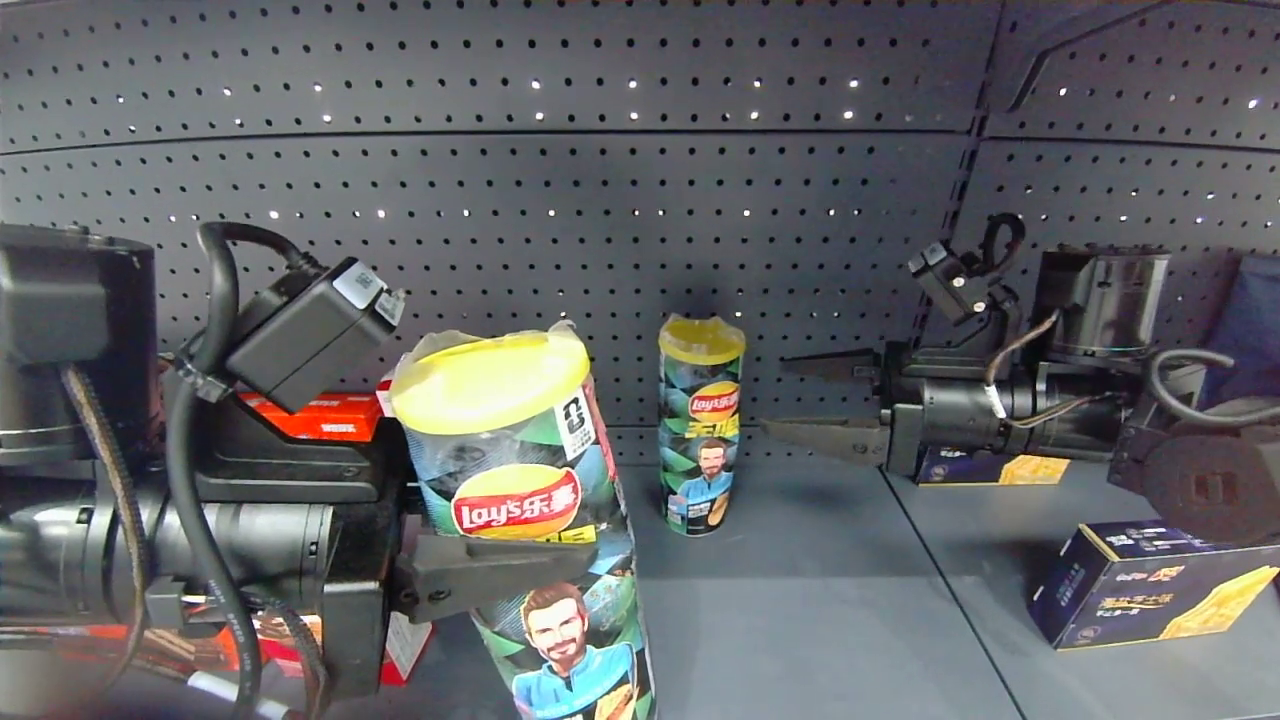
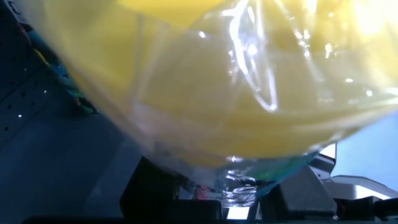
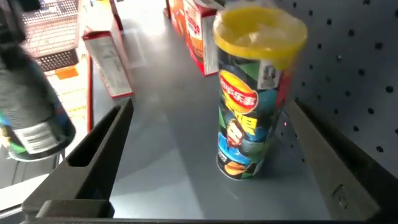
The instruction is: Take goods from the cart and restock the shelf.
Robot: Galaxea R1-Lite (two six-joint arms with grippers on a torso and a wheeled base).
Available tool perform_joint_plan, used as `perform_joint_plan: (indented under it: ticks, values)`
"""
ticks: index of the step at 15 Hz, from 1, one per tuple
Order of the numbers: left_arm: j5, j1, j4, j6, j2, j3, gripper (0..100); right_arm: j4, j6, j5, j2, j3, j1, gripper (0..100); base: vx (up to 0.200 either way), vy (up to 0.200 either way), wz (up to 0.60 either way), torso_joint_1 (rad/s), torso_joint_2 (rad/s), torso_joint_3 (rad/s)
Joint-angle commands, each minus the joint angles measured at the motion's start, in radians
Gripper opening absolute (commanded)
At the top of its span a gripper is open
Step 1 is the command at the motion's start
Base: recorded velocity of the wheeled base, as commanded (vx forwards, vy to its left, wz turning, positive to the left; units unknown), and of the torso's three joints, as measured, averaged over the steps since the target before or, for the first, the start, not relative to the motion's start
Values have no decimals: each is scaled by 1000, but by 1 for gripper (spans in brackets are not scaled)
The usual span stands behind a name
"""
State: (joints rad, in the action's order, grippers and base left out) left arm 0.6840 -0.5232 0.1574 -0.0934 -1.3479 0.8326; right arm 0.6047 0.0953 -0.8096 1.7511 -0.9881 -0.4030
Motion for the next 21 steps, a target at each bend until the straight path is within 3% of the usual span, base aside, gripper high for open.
perform_joint_plan:
  ticks: [1,21]
  values:
    - [0,0,-1,1,1,5,0,1,0,6,51,-12,0,100,0,0,0,0,0,0]
    - [0,0,-1,0,0,10,0,30,12,21,335,-156,-25,100,0,0,0,0,0,0]
